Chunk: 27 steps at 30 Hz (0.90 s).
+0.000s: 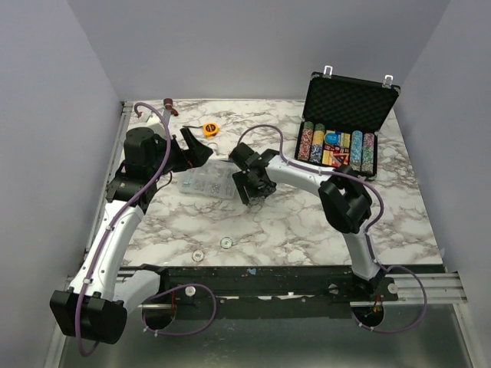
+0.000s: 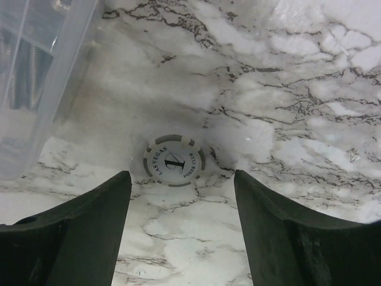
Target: Pack up texas hold em set
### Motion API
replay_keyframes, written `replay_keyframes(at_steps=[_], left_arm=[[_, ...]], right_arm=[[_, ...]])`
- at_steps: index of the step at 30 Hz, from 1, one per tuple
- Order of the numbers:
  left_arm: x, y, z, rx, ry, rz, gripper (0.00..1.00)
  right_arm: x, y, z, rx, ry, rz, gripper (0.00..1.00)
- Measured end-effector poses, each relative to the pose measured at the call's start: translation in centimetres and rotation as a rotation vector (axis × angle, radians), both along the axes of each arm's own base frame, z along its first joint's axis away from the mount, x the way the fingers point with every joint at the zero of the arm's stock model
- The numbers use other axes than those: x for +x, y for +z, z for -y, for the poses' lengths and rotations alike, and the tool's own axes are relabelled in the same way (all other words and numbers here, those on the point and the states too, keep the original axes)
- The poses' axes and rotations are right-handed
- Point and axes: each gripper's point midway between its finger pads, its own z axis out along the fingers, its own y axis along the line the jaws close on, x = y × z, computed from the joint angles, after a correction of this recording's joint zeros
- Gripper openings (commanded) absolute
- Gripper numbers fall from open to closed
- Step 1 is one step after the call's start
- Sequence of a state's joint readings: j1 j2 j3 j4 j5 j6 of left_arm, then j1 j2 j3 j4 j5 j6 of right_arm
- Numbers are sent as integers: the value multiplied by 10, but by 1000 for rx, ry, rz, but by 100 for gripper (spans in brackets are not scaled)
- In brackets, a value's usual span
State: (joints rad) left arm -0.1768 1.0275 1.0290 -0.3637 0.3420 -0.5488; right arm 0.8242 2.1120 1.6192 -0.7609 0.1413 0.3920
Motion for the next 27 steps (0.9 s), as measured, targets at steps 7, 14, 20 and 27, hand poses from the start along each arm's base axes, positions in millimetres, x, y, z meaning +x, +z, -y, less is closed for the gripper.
replay_keyframes(at_steps=[7, 14, 20, 27], left_arm=[[-1, 0, -1, 6, -1, 5, 92], [-1, 0, -1, 6, -1, 5, 92], [-2, 0, 0, 5, -3, 4, 92], [-3, 0, 1, 1, -12, 4, 92]], right_arm=[[10, -2, -5, -18, 7, -33, 64], [9, -7, -8, -37, 21, -66, 60], [2, -8, -2, -58, 23, -97, 57], [1, -9, -2, -57, 27, -105, 55]])
